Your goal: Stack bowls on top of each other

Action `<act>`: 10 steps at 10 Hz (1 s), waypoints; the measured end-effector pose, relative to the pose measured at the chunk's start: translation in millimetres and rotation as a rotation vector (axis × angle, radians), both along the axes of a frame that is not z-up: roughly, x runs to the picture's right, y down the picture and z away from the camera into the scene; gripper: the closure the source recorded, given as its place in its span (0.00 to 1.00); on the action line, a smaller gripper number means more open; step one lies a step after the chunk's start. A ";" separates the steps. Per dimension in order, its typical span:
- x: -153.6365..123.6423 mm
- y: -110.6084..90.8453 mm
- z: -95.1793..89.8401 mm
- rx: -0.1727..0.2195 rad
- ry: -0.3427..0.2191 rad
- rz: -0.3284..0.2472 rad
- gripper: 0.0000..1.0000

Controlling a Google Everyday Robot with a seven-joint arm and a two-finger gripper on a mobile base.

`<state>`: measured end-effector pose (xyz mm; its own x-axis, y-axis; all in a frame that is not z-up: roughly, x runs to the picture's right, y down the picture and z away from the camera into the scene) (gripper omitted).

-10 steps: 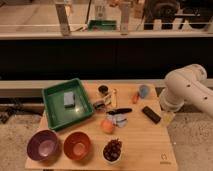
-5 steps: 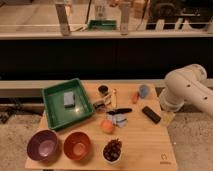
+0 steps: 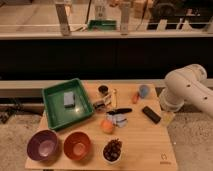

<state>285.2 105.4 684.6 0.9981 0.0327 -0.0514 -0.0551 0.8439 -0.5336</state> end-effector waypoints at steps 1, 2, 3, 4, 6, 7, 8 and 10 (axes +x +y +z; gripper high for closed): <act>-0.3 0.8 -0.7 0.000 0.002 -0.007 0.20; -5.2 1.9 -1.8 -0.001 0.003 -0.032 0.20; -17.6 2.7 -3.1 -0.001 -0.001 -0.077 0.20; -32.6 2.4 -2.7 0.000 -0.009 -0.113 0.20; -39.4 3.5 -3.7 0.000 -0.006 -0.138 0.20; -39.8 4.0 -3.9 0.000 -0.006 -0.150 0.20; -39.6 5.2 -4.8 0.000 -0.004 -0.159 0.20; -48.8 9.6 -5.5 -0.005 -0.013 -0.198 0.20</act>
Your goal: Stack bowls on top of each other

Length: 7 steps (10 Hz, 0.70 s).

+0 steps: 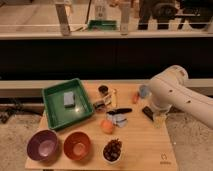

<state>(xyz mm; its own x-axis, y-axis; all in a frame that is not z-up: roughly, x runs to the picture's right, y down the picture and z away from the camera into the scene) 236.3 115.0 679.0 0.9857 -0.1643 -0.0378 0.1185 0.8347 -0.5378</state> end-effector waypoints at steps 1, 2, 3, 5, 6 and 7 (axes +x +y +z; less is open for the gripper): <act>-18.6 1.5 0.1 0.000 -0.011 -0.035 0.20; -28.1 1.5 0.3 0.001 -0.018 -0.054 0.20; -34.0 2.9 0.0 0.001 -0.021 -0.074 0.20; -36.8 7.1 -1.0 -0.003 -0.025 -0.106 0.20; -42.5 9.5 -1.3 -0.004 -0.029 -0.127 0.20; -55.4 11.1 -0.4 -0.003 -0.036 -0.149 0.20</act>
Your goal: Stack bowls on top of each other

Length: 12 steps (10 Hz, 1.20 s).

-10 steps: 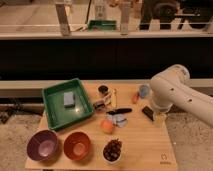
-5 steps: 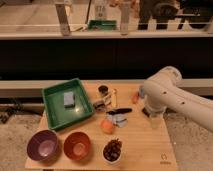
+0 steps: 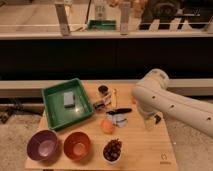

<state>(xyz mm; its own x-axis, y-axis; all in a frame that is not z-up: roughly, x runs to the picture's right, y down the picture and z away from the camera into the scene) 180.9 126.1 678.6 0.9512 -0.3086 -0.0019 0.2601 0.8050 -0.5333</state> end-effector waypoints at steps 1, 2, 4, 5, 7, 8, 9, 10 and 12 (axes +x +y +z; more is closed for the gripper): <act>-12.0 1.8 1.0 -0.002 -0.005 -0.019 0.20; -20.6 3.7 1.4 -0.003 -0.009 -0.036 0.20; -27.8 8.3 1.7 -0.007 -0.011 -0.074 0.20; -32.2 10.5 2.0 -0.005 -0.010 -0.082 0.20; -62.8 16.4 5.0 -0.010 -0.021 -0.119 0.20; -68.1 17.6 5.4 -0.011 -0.023 -0.131 0.20; -78.7 19.7 5.8 -0.014 -0.028 -0.152 0.20; -91.3 20.3 6.7 -0.017 -0.037 -0.172 0.20; -103.8 22.5 6.6 -0.020 -0.043 -0.199 0.20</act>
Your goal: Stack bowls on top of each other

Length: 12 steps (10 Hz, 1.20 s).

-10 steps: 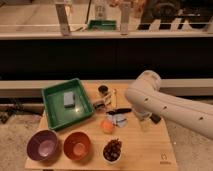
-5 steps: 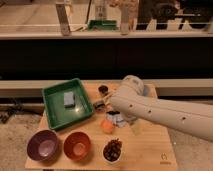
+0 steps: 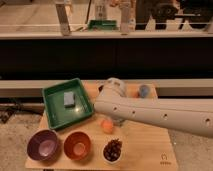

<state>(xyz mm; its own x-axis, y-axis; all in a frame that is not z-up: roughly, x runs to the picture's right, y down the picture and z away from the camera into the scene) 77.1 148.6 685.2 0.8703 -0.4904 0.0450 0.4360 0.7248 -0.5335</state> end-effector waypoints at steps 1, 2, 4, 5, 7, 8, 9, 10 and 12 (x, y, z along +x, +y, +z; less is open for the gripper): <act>-11.7 2.3 -0.4 -0.002 -0.005 -0.020 0.20; -23.1 4.3 0.0 -0.004 -0.013 -0.038 0.20; -38.0 7.5 1.5 -0.007 -0.026 -0.067 0.20; -40.8 8.6 1.7 -0.006 -0.027 -0.068 0.20; -48.3 11.8 2.0 -0.009 -0.036 -0.077 0.20; -52.7 13.2 2.9 -0.009 -0.041 -0.088 0.20; -53.9 14.1 3.4 -0.009 -0.043 -0.092 0.20; -58.3 15.5 4.6 -0.009 -0.049 -0.100 0.20; -61.8 18.6 6.7 -0.009 -0.054 -0.103 0.20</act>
<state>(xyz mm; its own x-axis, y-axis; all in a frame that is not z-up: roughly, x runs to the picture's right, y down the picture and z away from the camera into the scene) 15.3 167.2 691.8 0.8112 -0.5768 0.0957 0.5367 0.6695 -0.5136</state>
